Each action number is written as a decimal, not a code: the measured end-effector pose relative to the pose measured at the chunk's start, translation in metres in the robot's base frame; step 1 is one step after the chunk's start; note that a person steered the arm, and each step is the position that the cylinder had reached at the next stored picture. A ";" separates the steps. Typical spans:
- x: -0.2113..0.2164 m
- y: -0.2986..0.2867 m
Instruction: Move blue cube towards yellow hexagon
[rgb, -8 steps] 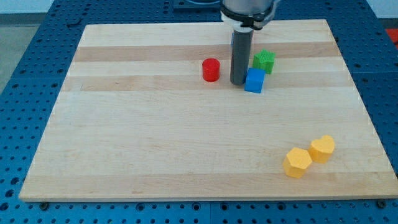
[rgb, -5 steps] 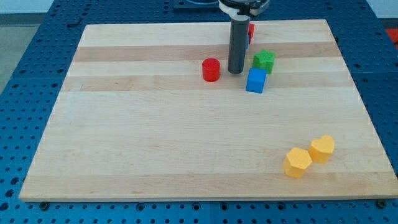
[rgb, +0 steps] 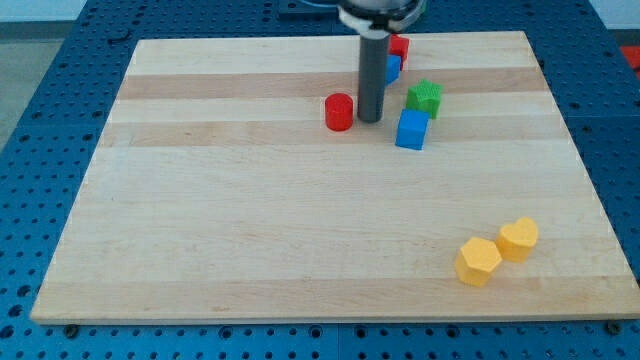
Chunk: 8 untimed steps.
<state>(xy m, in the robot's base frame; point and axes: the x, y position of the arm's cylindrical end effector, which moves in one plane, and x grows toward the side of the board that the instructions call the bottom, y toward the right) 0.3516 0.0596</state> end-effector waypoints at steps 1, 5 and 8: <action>0.008 0.033; 0.144 0.080; 0.050 0.108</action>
<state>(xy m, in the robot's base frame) 0.4018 0.1679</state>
